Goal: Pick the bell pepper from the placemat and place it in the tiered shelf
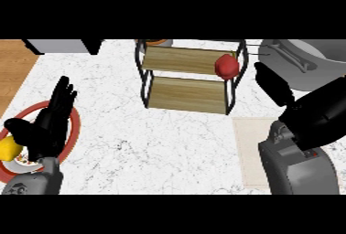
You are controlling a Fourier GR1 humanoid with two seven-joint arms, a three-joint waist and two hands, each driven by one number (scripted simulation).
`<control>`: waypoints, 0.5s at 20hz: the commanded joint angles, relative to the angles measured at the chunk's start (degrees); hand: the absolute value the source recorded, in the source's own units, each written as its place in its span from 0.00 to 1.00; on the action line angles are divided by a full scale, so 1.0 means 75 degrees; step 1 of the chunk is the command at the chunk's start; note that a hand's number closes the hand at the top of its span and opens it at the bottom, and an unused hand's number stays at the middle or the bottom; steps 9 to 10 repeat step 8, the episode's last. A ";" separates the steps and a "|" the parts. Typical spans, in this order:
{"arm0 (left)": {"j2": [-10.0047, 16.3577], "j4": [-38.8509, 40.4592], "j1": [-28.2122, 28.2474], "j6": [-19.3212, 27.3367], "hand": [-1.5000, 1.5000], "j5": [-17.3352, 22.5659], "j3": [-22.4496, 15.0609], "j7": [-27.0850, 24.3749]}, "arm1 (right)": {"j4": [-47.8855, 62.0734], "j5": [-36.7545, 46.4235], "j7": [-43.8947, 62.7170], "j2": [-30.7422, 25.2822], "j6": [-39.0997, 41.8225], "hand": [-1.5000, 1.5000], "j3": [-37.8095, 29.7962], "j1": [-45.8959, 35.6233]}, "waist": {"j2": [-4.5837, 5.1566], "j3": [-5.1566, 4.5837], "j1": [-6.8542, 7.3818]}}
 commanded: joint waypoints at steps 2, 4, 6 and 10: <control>0.0072 -0.0091 0.0090 -0.0034 0.50 0.0162 0.0190 0.0077 | -0.1437 0.0047 0.1769 -0.0001 0.0393 0.00 0.0864 0.0879 | -0.0047 -0.0003 -0.0109; 0.0171 -0.0101 0.0109 -0.0062 0.50 0.0158 0.0262 0.0075 | -0.1895 0.0209 0.1769 -0.0001 0.0485 0.00 0.1148 0.1370 | -0.0028 -0.0004 -0.0181; 0.0037 -0.0146 0.0268 0.0049 0.50 0.0035 0.0136 -0.0011 | -0.2332 0.0286 0.1770 -0.0001 0.0530 0.00 0.1504 0.1765 | -0.0056 -0.0005 -0.0225; -0.0028 -0.0035 0.0191 0.0109 0.50 0.0001 0.0156 -0.0203 | -0.2805 0.0314 0.1770 -0.0001 0.0568 0.00 0.1737 0.2176 | 0.0013 -0.0011 -0.0314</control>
